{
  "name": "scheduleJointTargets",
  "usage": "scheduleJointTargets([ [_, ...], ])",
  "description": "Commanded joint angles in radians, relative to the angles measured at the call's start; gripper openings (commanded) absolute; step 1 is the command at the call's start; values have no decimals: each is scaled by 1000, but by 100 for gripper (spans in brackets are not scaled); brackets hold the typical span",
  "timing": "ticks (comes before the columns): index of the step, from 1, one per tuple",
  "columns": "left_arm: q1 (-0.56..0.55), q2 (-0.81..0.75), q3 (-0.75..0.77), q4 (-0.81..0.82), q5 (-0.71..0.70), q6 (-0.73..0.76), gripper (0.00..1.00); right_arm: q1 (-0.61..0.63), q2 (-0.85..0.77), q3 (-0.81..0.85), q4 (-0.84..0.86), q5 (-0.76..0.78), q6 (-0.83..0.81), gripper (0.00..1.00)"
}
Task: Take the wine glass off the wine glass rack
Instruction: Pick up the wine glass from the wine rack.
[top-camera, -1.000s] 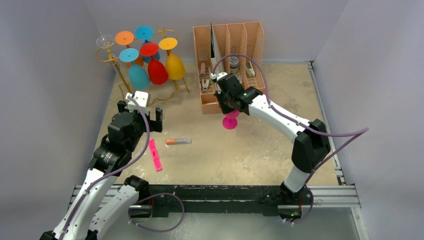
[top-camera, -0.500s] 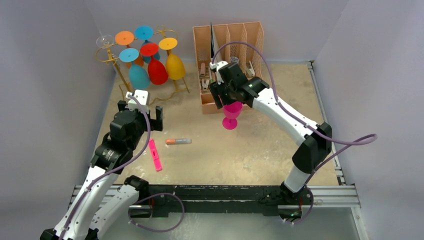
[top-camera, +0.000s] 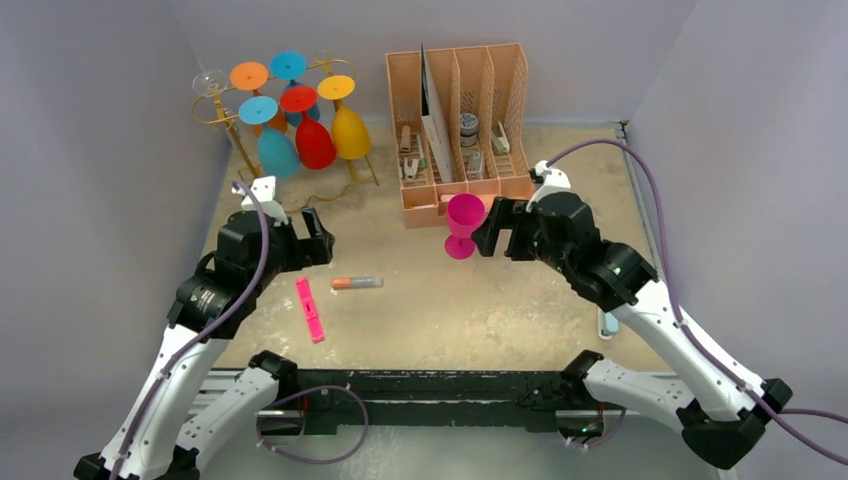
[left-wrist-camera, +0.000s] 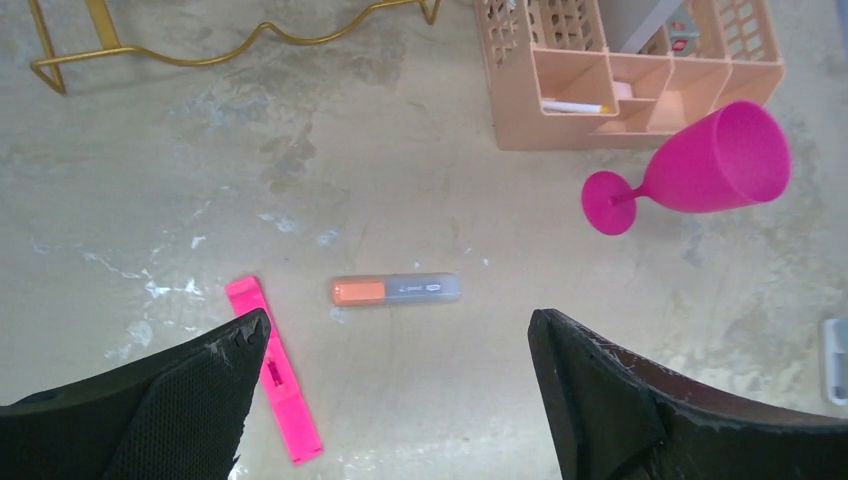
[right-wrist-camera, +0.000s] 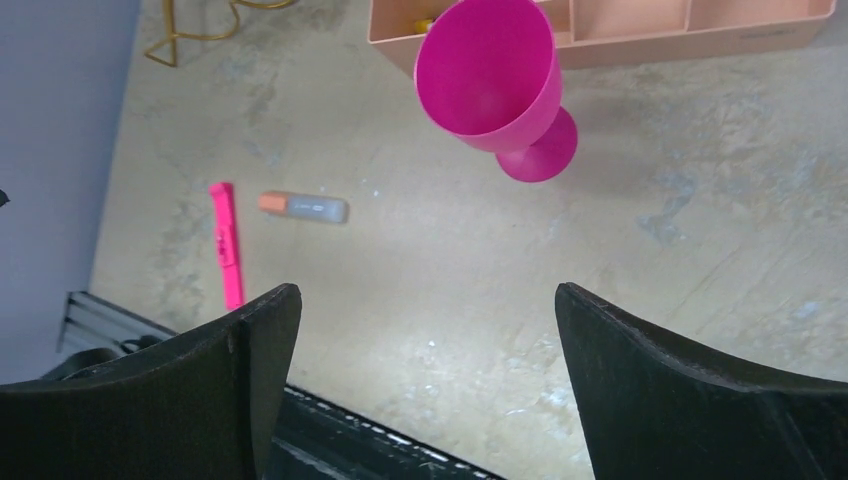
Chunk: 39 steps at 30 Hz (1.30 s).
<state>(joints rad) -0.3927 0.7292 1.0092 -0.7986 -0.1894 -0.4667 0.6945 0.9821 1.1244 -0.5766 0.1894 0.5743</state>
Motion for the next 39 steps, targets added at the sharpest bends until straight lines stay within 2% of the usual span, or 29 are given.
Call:
scheduleJointTargets([
  [1, 6, 13, 109, -20, 66, -120, 100, 0, -27, -11, -43, -33, 142, 99],
  [4, 6, 151, 217, 3, 163, -102, 100, 0, -71, -36, -86, -2, 223, 99],
  [7, 29, 273, 391, -75, 160, -93, 100, 0, -133, -56, -118, 83, 328, 99],
  [9, 74, 335, 513, -136, 232, -53, 100, 0, -157, -56, -115, 130, 337, 99],
  [12, 197, 425, 625, -180, 391, 2, 100, 1, -141, -23, -189, 216, 338, 99],
  [14, 292, 438, 609, -141, 488, -10, 98, 0, -110, -13, -190, 223, 275, 99],
  [17, 432, 458, 635, -111, 681, -66, 95, 1, -53, 72, -272, 203, 276, 99],
  [18, 444, 459, 640, -104, 694, -73, 95, 1, -41, 84, -265, 188, 262, 99],
  [24, 569, 458, 577, -26, 725, -185, 90, 0, 33, 145, -209, 187, 133, 99],
  [29, 631, 448, 506, 76, 721, -289, 84, 0, 97, 236, -270, 211, 14, 99],
  [33, 646, 443, 484, 96, 619, -355, 78, 0, 99, 246, -262, 182, -30, 99],
  [39, 651, 393, 367, 272, 401, -533, 68, -1, 99, 246, -234, 109, -77, 99],
])
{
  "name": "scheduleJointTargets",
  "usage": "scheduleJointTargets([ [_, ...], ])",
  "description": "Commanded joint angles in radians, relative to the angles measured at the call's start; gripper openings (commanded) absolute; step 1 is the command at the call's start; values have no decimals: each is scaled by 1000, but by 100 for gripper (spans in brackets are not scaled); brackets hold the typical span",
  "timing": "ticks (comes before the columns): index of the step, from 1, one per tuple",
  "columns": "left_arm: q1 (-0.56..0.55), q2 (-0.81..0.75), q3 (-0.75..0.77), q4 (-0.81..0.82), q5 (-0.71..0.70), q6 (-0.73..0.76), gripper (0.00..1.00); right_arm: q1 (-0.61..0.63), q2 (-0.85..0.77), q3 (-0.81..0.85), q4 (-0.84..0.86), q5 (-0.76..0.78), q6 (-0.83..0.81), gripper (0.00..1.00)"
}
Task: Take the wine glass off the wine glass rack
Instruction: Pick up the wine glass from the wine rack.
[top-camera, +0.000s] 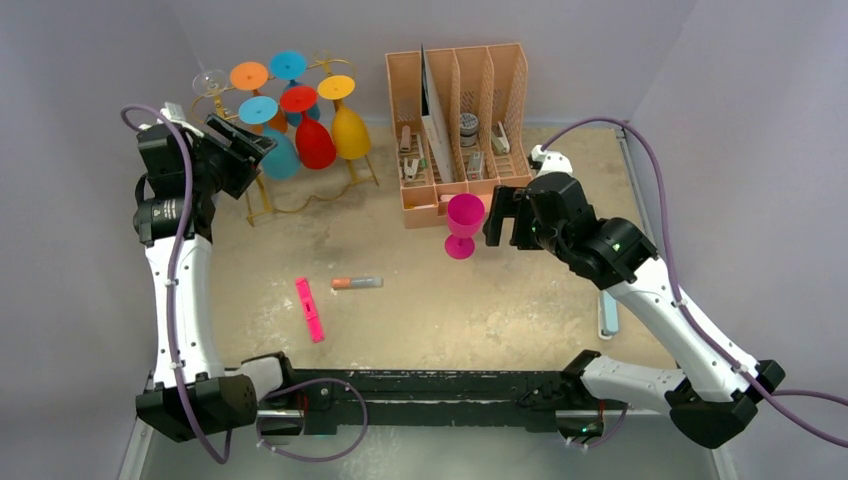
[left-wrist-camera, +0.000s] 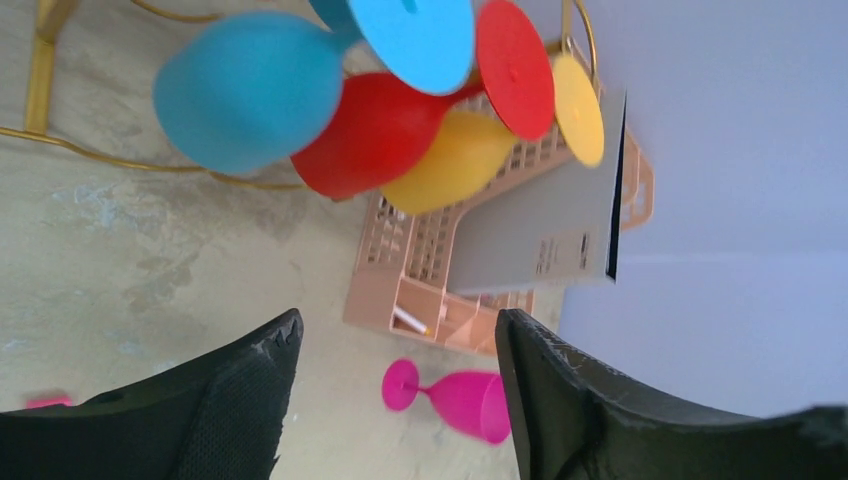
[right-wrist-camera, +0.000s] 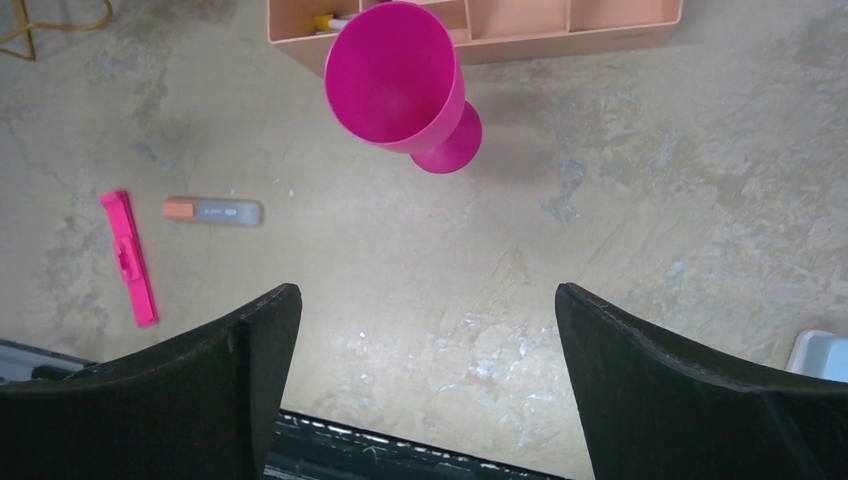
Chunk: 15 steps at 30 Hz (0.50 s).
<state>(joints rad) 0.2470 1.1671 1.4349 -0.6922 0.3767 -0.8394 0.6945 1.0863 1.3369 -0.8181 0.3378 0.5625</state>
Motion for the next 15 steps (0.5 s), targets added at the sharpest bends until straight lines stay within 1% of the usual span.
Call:
scheduleJointTargets([
  [1, 11, -44, -76, 192, -187, -188, 66, -1, -4, 35, 2, -45, -75, 99],
  [4, 12, -21, -81, 232, -208, -235, 65, -2, 0, 37, -8, -47, -104, 99],
  [7, 12, 7, -58, 247, -218, -243, 64, -6, 6, 45, -10, -47, -132, 99],
  [11, 12, 16, -52, 275, -268, -253, 63, -7, 19, 64, -14, -54, -160, 99],
  [15, 18, 43, -49, 294, -282, -272, 60, -9, 19, 64, -12, -59, -167, 99],
])
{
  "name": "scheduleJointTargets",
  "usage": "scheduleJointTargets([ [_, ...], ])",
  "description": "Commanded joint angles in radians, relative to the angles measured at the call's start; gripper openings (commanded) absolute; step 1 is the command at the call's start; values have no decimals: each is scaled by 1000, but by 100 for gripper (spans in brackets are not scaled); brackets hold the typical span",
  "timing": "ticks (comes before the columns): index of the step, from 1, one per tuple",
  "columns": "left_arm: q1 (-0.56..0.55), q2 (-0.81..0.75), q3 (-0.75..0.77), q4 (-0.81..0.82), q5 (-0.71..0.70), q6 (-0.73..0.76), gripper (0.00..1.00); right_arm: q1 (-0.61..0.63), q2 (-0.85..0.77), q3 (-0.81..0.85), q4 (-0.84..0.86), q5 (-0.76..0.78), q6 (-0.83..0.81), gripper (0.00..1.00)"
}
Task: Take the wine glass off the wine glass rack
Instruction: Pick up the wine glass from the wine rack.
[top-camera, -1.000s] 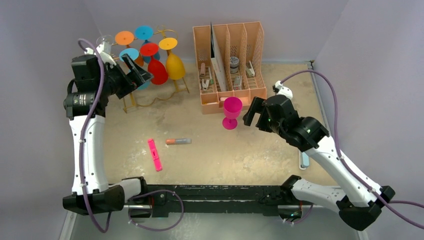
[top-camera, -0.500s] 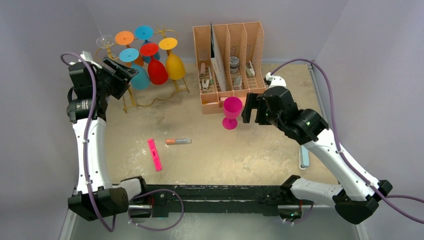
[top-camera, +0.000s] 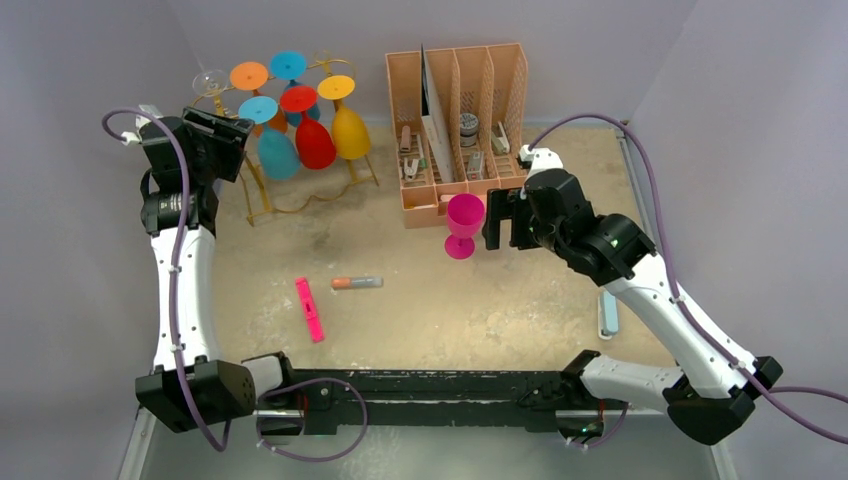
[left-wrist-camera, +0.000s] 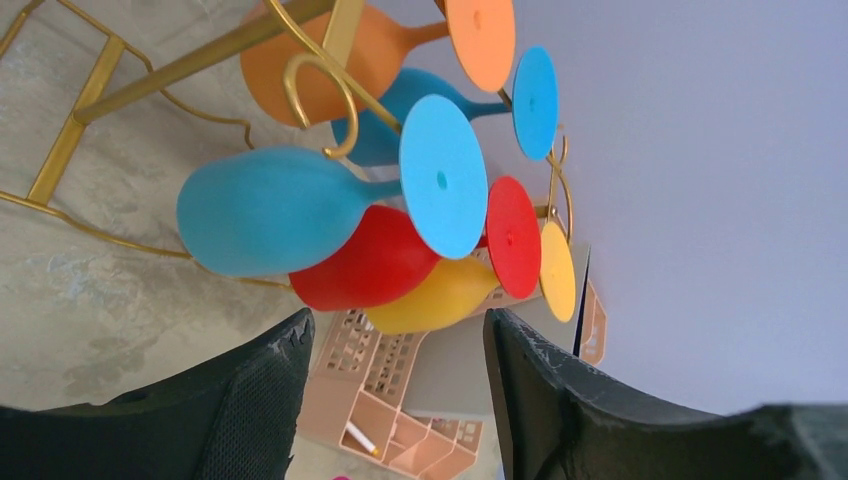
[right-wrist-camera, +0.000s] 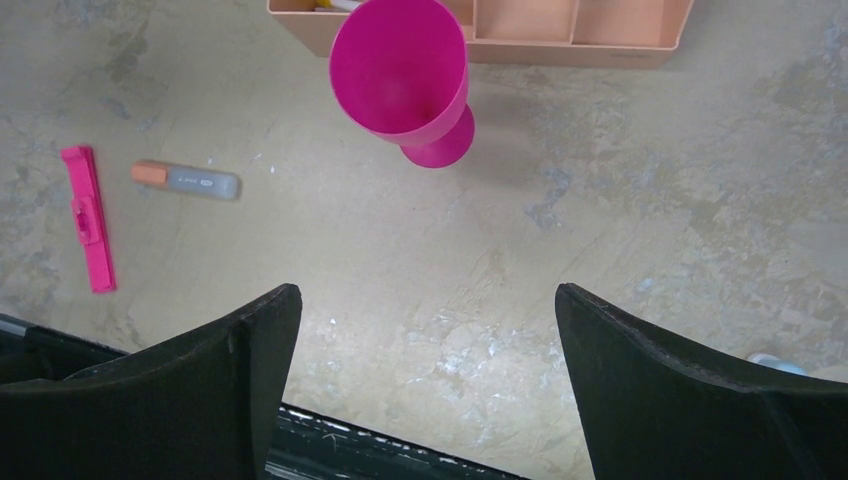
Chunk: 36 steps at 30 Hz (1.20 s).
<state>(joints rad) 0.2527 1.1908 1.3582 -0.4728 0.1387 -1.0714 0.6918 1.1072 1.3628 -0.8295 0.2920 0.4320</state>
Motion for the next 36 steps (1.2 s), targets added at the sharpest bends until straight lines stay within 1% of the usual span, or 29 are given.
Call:
scheduleJointTargets([
  [1, 13, 30, 24, 87, -41, -49, 58, -6, -5, 34, 4, -13, -36, 99],
  [3, 29, 58, 14, 125, 7, -73, 53, -6, -12, 28, 10, -9, -35, 99],
  [7, 35, 94, 21, 182, 61, -102, 52, -8, -24, 13, 9, -11, -38, 99],
  [13, 44, 111, 41, 173, 22, -119, 52, -8, -35, 7, 3, -23, -47, 99],
  [17, 49, 136, 46, 193, 35, -146, 51, -9, -36, 14, -8, -38, -58, 99],
  [19, 52, 143, 47, 199, 38, -158, 47, -9, -33, 20, -14, -44, -61, 99],
  [21, 53, 140, 45, 205, 31, -162, 37, -9, -32, 24, -23, -47, -62, 99],
  [22, 55, 139, 47, 204, 26, -160, 36, -9, -33, 26, -27, -49, -64, 99],
  [25, 56, 146, 54, 197, 26, -160, 36, -9, -45, 22, -34, -43, -63, 99],
  [29, 56, 158, 47, 218, 42, -186, 32, -10, -56, 9, -23, -39, -62, 99],
  [33, 56, 173, 49, 226, 52, -201, 31, -11, -52, 17, -29, -51, -61, 99],
  [36, 56, 174, 28, 271, 62, -214, 30, -11, -51, 22, -24, -48, -60, 99],
])
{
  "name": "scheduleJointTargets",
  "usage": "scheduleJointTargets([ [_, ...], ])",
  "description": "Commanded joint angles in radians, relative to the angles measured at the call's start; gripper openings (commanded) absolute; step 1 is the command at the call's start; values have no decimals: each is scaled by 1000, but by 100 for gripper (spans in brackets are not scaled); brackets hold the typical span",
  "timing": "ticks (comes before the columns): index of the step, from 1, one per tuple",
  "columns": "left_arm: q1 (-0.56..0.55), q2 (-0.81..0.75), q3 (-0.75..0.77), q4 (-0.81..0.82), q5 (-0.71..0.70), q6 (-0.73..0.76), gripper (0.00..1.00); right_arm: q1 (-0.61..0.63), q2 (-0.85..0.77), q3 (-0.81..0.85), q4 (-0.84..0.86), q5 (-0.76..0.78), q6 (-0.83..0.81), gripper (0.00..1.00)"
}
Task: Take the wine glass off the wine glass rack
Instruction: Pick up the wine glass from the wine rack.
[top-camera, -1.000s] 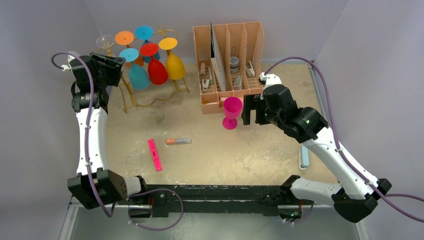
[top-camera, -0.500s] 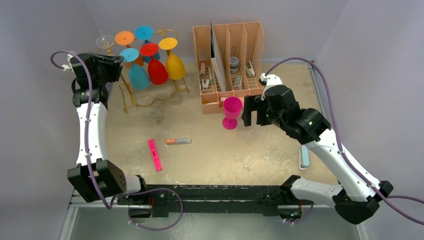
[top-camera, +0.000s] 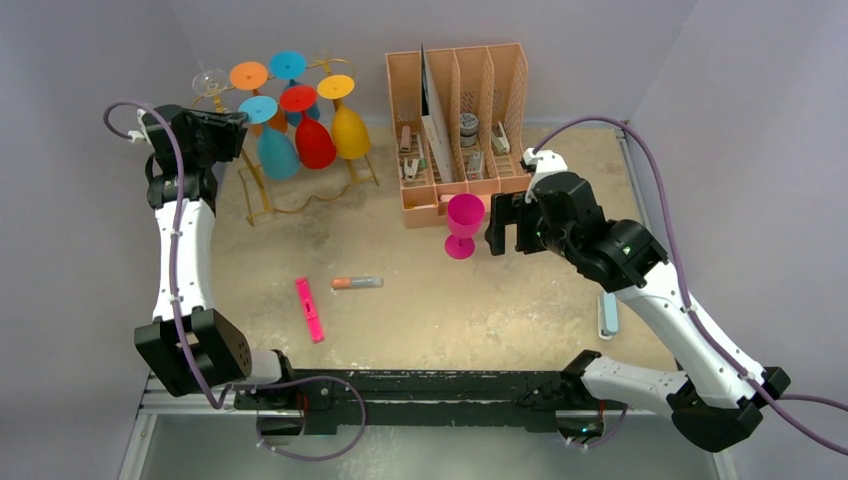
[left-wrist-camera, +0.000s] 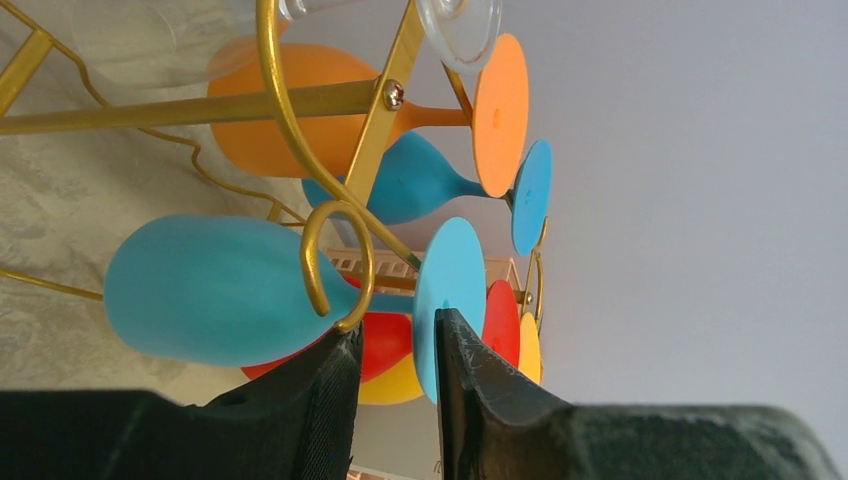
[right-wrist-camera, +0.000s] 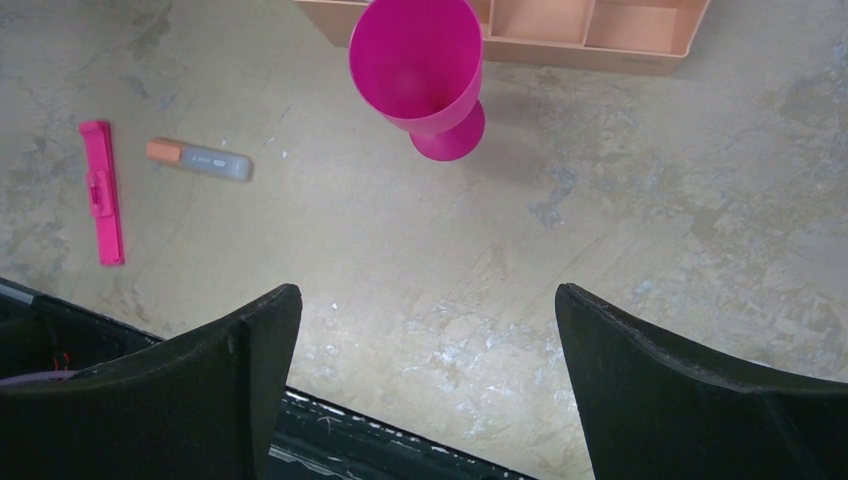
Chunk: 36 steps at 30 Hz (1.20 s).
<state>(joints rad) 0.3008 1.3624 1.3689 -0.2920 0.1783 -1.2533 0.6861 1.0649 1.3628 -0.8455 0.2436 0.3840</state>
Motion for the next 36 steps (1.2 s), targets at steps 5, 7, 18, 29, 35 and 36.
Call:
scheduleJointTargets([
  [5, 8, 5, 13, 105, 33, -36, 19, -5, -2, 33, -3, -5, -6, 99],
  [7, 9, 0, 18, 98, 30, -26, 10, -5, -2, 35, -6, -9, -7, 99],
  [18, 9, -17, -1, 50, 33, -41, 0, -5, -6, 37, -11, -4, -8, 99],
  [29, 9, -103, -132, 143, 42, -206, 0, -5, 7, 53, -9, -33, 0, 99],
  [35, 9, -98, -131, 148, 47, -233, 0, -5, 1, 50, -10, -27, 2, 99],
  [36, 9, -96, -134, 148, 44, -241, 0, -4, 0, 49, -10, -27, 3, 99],
])
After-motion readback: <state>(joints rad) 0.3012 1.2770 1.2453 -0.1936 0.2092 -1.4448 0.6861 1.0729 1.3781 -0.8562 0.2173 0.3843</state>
